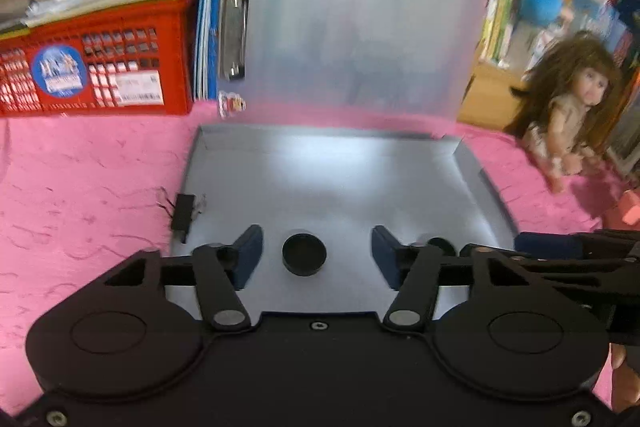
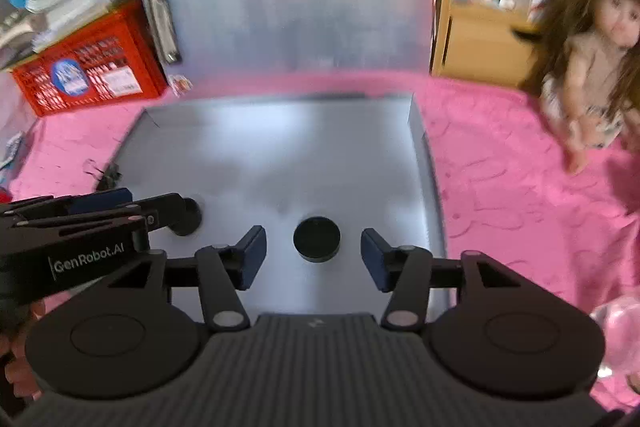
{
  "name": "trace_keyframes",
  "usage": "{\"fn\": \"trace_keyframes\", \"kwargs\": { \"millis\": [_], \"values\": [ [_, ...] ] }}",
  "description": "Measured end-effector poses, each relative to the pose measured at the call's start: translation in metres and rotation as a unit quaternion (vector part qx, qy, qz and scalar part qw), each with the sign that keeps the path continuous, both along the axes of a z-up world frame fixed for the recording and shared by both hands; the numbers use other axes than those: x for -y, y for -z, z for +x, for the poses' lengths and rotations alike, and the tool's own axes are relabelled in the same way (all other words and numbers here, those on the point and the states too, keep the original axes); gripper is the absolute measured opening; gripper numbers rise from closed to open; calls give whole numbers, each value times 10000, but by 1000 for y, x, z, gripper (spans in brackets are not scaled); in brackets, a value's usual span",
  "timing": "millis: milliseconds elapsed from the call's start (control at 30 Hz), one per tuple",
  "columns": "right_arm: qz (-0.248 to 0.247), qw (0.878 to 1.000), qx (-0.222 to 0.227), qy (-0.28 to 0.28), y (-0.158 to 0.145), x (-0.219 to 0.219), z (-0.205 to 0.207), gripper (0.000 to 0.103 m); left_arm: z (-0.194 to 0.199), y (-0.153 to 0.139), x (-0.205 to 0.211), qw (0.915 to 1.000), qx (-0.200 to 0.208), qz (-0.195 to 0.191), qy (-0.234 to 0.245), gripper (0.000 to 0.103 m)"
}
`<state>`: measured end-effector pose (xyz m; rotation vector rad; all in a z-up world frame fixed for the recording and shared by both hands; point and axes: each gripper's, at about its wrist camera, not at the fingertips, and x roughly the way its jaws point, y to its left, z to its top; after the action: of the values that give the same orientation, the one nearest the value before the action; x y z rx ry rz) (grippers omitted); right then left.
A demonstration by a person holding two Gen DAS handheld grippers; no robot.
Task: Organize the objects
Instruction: 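Lower the discs into the white box and open both tools, then move the left tool to the red crochet bow while the right tool approaches the yellow crochet snake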
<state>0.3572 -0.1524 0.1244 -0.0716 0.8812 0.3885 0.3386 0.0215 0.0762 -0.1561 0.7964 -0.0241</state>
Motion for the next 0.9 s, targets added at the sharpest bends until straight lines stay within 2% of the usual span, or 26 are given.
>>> {"fn": "trace_keyframes", "kwargs": {
  "millis": [167, 367, 533, 700, 900],
  "values": [
    [60, 9986, 519, -107, -34, 14, -48, 83, -44, -35, 4, 9990, 367, 61, 262, 78],
    [338, 9936, 1053, -232, -53, 35, -114, 88, -113, -56, 9, 9950, 768, 237, 600, 83],
    [456, 9890, 1371, -332, -53, 47, -161, 93, -170, -54, 10, 9917, 951, 159, 855, 84],
    [698, 9841, 1595, -339, -46, 61, -197, 101, -220, -42, 4, 9896, 1157, 43, 852, 85],
    [748, 9798, 1849, -167, -28, 73, -230, 103, -266, -25, 1, 9872, 1349, 39, 847, 87]
  ]
}}
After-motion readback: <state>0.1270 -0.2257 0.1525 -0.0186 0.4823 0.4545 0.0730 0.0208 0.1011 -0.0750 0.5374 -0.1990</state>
